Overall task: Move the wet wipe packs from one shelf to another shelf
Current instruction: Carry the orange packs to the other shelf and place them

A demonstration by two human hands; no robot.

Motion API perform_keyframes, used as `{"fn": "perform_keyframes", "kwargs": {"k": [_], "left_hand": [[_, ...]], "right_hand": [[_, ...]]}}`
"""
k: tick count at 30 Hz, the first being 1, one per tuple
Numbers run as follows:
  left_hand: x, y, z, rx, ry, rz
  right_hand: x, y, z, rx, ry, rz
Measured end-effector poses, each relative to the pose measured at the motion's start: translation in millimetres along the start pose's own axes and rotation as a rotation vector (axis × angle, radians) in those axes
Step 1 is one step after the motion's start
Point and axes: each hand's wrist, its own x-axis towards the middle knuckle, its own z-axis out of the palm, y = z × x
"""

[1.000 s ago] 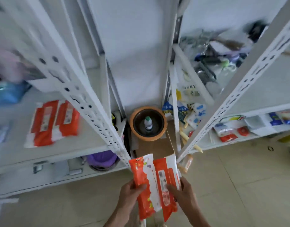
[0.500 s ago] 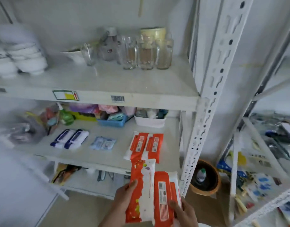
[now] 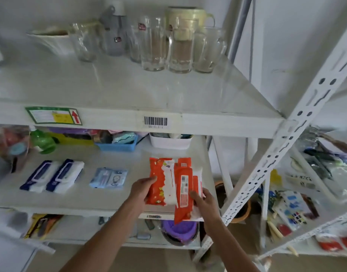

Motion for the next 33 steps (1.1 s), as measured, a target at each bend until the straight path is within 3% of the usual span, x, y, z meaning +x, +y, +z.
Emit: {"fn": "perform_keyframes", "kwargs": {"k": [10,15,20,29,33], "left_hand": [[106,20,12,0.227,0.095,0.110],[105,15,21,0.624,0.215,0.415],[109,9,12,0.681,0.225,0.429],[107,18,3,0.766,0.156,0.413],[88,19,-8,0.760,0.027,0.434]], "right_hand": [[127,-23,37,-0.058,0.030,0.093],[144,-17,57,-0.331,0.187,0.096],[144,-7,62,-0.608,0.295,0.125],[121,-15,62,-0.431,0.259,0.160],[107,-10,61,-0.349,0.170,0.169]]}}
